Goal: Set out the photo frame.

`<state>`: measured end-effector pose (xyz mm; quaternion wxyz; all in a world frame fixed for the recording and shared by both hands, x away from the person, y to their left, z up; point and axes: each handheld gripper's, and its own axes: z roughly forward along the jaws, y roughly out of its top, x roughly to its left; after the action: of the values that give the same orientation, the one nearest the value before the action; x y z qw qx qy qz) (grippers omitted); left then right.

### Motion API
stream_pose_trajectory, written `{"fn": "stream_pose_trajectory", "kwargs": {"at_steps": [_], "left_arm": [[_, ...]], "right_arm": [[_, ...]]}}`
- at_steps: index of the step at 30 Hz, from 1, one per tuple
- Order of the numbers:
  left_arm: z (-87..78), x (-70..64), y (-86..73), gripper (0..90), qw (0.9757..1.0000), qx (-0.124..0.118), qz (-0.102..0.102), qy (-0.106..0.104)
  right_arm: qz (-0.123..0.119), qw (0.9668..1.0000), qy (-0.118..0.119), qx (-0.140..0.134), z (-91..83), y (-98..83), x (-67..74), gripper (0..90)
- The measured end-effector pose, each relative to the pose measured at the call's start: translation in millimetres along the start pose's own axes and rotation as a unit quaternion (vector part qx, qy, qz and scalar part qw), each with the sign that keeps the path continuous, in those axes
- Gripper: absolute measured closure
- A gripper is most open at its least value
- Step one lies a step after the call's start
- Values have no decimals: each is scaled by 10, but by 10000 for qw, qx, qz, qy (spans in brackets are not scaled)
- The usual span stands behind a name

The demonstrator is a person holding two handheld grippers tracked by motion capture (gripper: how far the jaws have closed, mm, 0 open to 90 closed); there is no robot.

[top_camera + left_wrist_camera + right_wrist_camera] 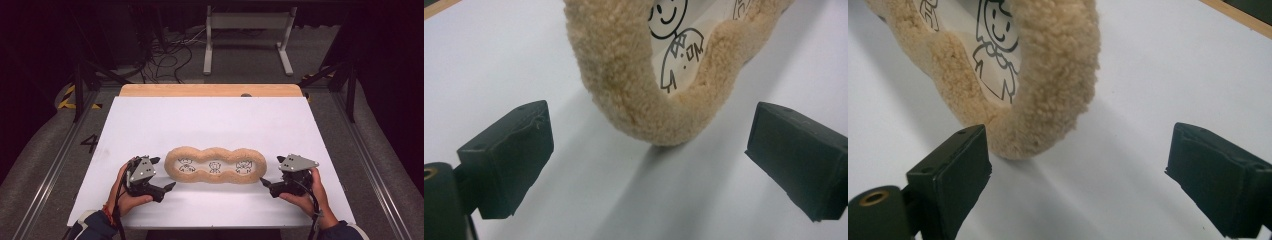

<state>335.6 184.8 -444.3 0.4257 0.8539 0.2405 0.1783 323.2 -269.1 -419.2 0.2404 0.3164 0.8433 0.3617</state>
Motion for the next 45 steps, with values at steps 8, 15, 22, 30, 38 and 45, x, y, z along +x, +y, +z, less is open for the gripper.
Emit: {"fn": "stream_pose_trajectory", "kwargs": {"at_steps": [8, 15, 22, 30, 38, 45], "left_arm": [[-139, 10, -136, 52, 10000, -11, -74, 36], [-239, 39, -245, 53, 9999, -58, -122, 82], [-349, 78, -362, 53, 9997, -96, -161, 175], [-415, 135, -452, 53, 9995, -115, -215, 200], [-554, 235, -592, 52, 9979, -230, -496, 344], [-663, 253, -679, 54, 9961, -349, -671, 452]], "right_arm": [[95, 9998, -185, 19, -84, -157, -38, 106], [184, 9994, -267, -107, -149, -283, -59, 112], [316, 9986, -365, -238, -220, -416, -81, 112], [576, 9961, -602, -282, -317, -586, -157, 104], [734, 9942, -728, -279, -382, -723, -200, 101], [804, 9933, -767, -304, -393, -756, -232, 100]]}}
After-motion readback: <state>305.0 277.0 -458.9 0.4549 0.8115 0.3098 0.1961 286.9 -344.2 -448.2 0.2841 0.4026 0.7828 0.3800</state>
